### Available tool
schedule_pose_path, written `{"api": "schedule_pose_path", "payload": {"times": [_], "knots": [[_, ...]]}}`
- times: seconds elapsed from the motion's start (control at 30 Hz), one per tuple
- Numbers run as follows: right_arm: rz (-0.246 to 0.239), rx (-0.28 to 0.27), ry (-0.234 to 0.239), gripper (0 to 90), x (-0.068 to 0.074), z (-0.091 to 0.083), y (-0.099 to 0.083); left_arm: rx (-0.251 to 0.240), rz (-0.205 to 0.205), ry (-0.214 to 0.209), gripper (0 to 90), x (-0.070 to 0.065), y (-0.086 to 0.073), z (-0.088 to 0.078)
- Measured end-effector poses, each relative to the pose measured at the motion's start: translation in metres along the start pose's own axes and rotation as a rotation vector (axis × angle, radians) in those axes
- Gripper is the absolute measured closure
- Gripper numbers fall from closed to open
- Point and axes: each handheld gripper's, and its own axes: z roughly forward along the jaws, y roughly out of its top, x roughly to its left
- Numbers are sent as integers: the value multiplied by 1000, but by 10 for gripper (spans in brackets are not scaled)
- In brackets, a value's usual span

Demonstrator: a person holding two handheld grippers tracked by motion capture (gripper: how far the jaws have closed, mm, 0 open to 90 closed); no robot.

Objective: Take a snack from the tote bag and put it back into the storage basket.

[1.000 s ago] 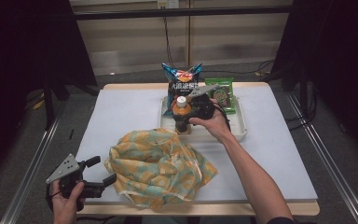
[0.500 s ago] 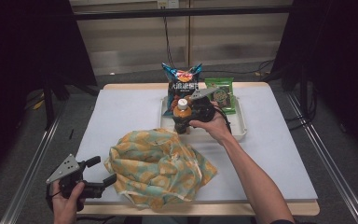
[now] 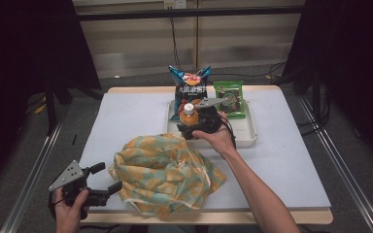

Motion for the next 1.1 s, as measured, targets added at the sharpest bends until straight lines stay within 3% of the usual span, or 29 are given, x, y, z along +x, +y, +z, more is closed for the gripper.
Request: {"api": "schedule_pose_path", "payload": {"times": [0.23, 0.33, 0.37, 0.5, 0.63, 0.67, 0.7, 0.87, 1.1], "knots": [[39, -30, -54, 196, 6, 0, 1, 0, 1, -8, 18, 0, 0, 1], [47, -33, -94, 257, 9, 1, 2, -1, 2, -4, 18, 0, 0, 0], [49, -35, -96, 295, 9, 1, 2, 1, 2, 2, 18, 0, 0, 0], [57, -32, -96, 301, 6, 2, 4, 0, 6, 0, 18, 0, 0, -1], [41, -17, -75, 303, 3, 1, 6, -1, 1, -2, 18, 1, 0, 0], [17, -8, -46, 304, 0, 0, 7, -4, -2, -3, 18, 0, 0, 0], [17, -8, -46, 304, 0, 0, 7, -4, -2, -3, 18, 0, 0, 0], [-2, -14, 47, 304, -13, -1, 13, -2, -5, -3, 18, 1, -1, 0], [-41, -12, 118, 304, -19, 3, 20, -1, -3, 0, 18, 2, -1, -1]]}}
